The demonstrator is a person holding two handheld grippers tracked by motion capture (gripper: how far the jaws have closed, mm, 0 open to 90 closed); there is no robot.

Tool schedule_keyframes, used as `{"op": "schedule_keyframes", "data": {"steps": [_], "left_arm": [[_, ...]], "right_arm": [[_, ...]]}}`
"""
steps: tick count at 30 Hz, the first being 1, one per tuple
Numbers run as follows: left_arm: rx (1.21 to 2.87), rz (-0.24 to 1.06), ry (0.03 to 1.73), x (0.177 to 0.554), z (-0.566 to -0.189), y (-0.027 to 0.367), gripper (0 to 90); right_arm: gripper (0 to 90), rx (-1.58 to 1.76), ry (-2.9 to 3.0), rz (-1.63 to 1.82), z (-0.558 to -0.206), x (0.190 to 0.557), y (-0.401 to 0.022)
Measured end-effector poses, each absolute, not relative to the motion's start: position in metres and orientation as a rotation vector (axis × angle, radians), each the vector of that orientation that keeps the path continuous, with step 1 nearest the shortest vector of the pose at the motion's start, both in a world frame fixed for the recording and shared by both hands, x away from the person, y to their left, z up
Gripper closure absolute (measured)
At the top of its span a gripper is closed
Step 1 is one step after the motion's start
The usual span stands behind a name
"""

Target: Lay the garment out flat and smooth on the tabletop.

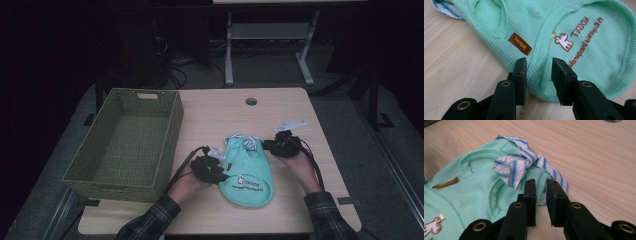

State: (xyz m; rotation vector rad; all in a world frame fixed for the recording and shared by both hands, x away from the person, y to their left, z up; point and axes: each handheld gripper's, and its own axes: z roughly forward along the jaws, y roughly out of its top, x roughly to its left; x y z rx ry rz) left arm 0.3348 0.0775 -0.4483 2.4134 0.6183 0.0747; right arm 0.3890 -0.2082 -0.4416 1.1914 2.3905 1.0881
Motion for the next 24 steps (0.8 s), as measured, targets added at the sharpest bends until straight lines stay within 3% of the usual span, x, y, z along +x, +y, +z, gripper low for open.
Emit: {"op": "schedule_keyframes", "data": {"steps": [5,9,13,24], "left_arm": [[2.438,0.091,0.61,0.335,-0.451,0.076,67.0],[2.465,0.112,0.593,0.334,-0.453,0.074,74.7],[2.459,0.108,0.598,0.334,-0.453,0.074,84.7],[2.468,0.102,0.621,0.332,-0.446,0.083,87.1]], "right_arm": [[76.7,1.2,2.39,1.082,-0.447,0.404,-0.201],[77.3,1.225,2.406,1.06,-0.457,0.41,-0.198],[88.8,1.231,2.418,1.054,-0.462,0.412,-0.197],[90.0,1.196,2.357,0.977,-0.459,0.414,-0.208]]}}
